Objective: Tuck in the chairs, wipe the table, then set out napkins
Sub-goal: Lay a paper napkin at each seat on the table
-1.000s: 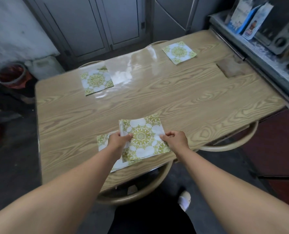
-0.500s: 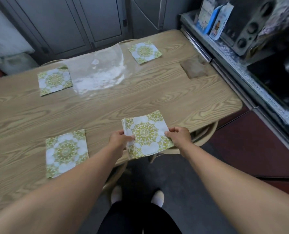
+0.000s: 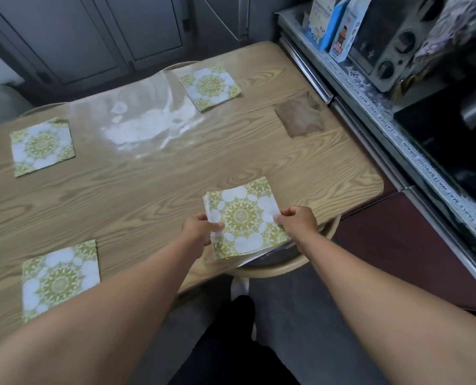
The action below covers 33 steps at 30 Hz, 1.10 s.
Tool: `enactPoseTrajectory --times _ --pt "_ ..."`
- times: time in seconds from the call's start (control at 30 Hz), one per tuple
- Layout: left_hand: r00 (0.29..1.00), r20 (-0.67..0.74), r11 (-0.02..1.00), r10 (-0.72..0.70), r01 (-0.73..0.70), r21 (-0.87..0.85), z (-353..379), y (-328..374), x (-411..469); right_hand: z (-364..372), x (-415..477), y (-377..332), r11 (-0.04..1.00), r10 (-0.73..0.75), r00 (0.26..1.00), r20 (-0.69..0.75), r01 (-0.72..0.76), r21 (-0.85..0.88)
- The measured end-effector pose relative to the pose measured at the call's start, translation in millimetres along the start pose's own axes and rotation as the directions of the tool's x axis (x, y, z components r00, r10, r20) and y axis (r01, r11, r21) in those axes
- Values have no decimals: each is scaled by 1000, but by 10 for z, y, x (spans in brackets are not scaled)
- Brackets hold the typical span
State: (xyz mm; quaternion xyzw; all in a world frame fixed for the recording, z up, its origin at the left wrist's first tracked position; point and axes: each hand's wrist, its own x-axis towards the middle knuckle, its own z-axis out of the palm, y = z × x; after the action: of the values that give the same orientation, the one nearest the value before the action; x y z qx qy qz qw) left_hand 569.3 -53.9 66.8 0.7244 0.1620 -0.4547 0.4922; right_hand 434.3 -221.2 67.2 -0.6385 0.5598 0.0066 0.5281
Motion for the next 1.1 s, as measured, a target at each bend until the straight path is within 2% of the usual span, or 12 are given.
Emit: enactPoseTrajectory --times 0.3,0.6,0.73,0.87,0.97,1.1 --pt "999 -39 1000 10 -9 13 600 337 367 -371 622 -149 984 14 997 -73 -27 -177" --pt "985 -170 998 -24 14 -57 873 301 501 -488 1081 -255 957 46 998 35 -34 -288" --pt "933 -357 998 34 -17 52 1018 177 486 -543 1198 -230 931 53 994 99 -13 -364" --pt "835 -543 988 90 -6 154 1175 146 443 -582 1256 -235 909 22 993 119 29 -415" --pt "791 -609 992 56 24 123 1242 107 436 -579 1265 -233 921 55 992 111 -8 -389" --pt "790 -613 996 25 32 83 1269 102 441 -561 1299 -260 933 107 989 106 -63 -355"
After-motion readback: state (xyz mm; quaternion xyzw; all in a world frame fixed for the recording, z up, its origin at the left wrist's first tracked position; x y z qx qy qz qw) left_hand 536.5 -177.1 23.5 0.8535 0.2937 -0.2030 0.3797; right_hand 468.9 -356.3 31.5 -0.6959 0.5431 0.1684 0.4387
